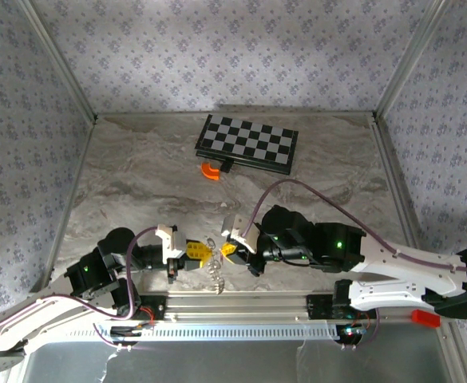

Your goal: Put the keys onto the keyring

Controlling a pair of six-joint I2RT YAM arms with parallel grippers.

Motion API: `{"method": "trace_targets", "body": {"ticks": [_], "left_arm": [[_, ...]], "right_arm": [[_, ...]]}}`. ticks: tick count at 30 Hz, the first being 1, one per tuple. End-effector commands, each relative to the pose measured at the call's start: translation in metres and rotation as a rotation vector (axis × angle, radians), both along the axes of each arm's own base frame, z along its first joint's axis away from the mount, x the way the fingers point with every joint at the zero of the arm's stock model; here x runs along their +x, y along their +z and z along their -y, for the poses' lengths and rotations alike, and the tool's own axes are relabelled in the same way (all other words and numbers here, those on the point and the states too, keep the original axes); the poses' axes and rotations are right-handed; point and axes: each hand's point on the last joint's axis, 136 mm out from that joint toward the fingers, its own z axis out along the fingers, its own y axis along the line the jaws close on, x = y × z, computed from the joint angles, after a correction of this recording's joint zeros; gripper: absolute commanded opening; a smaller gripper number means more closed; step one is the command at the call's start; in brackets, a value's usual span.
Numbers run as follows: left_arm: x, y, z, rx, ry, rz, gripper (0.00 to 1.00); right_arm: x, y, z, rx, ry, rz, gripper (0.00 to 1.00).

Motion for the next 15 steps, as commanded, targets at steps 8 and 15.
{"method": "trace_targets", "body": {"ticks": [8, 15], "left_arm": [[-0.0029, 0.0284, -0.0047, -0.088, 0.0, 0.068, 0.0], [-0.0028, 0.0271, -0.0042, -0.085, -0.001, 0.064, 0.0]], "right_arm": [[-0.0059, 0.0118, -0.0073, 0.036, 0.041, 0.005, 0.0], [-0.0071, 0.0132, -0.006, 0.044, 0.044, 0.002, 0.0]]}}
